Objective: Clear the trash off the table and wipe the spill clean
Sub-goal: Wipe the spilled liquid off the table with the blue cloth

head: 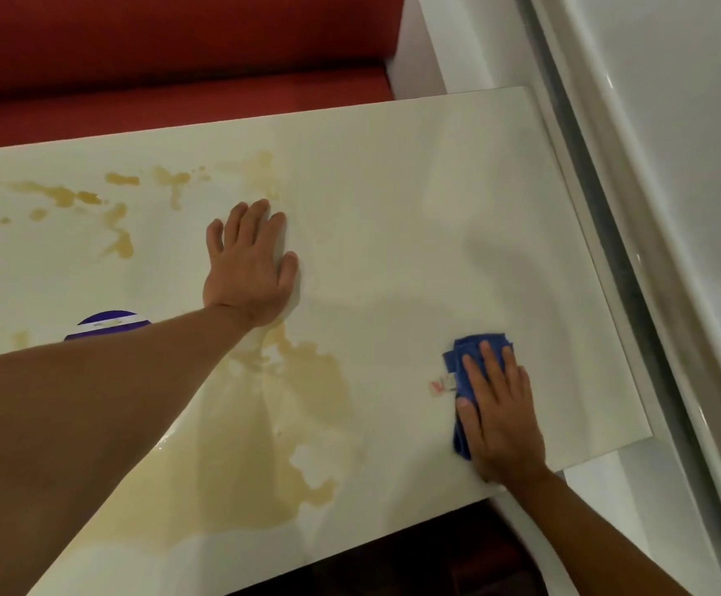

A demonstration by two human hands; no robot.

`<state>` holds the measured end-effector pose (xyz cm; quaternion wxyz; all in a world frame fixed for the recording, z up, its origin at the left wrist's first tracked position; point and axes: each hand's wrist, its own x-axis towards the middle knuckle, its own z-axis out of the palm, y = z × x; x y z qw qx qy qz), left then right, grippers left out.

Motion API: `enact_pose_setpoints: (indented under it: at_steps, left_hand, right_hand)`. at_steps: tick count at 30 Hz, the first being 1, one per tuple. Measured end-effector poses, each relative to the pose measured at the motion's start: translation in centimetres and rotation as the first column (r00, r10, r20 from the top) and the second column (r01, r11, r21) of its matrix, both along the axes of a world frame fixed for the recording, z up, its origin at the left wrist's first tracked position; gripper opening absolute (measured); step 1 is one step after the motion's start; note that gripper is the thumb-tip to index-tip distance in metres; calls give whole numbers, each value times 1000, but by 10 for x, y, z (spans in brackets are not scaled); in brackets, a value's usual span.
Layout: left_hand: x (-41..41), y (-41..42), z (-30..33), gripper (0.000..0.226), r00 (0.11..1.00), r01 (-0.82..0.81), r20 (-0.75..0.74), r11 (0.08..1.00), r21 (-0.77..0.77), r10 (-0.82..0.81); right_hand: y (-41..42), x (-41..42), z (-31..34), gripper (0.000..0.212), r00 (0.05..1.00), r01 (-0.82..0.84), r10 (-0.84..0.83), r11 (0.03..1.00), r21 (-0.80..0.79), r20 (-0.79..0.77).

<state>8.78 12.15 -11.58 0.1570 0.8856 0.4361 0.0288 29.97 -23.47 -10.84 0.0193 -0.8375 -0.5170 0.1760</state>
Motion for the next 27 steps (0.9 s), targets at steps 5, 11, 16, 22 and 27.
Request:
enact_pose_setpoints:
  at_steps: [5,11,16,22,27]
  left_hand:
    - [2,-1,1,53,1000,-7,-4,1000,-7,7]
    - [2,-1,0,55,1000,-18,-19,1000,6,18]
    - [2,-1,-1,55,1000,-11,-7,1000,21,12]
    - [1,-2,0,55,1000,-12,19,1000,20,11]
    - [-1,1,-3,57,1000,1,2,1000,14,-1]
  right_hand:
    - [64,36,-2,61,953,293,-293,956,10,79]
    - [162,28,-14,62,926,356,-361,933,58,109]
    - [179,-30,-16,61,976,184,-195,977,109,100]
    - [99,-121,-10,58,998,-60,57,993,104,34]
    - [16,-99,-10,57,989,-142,138,982,127,43]
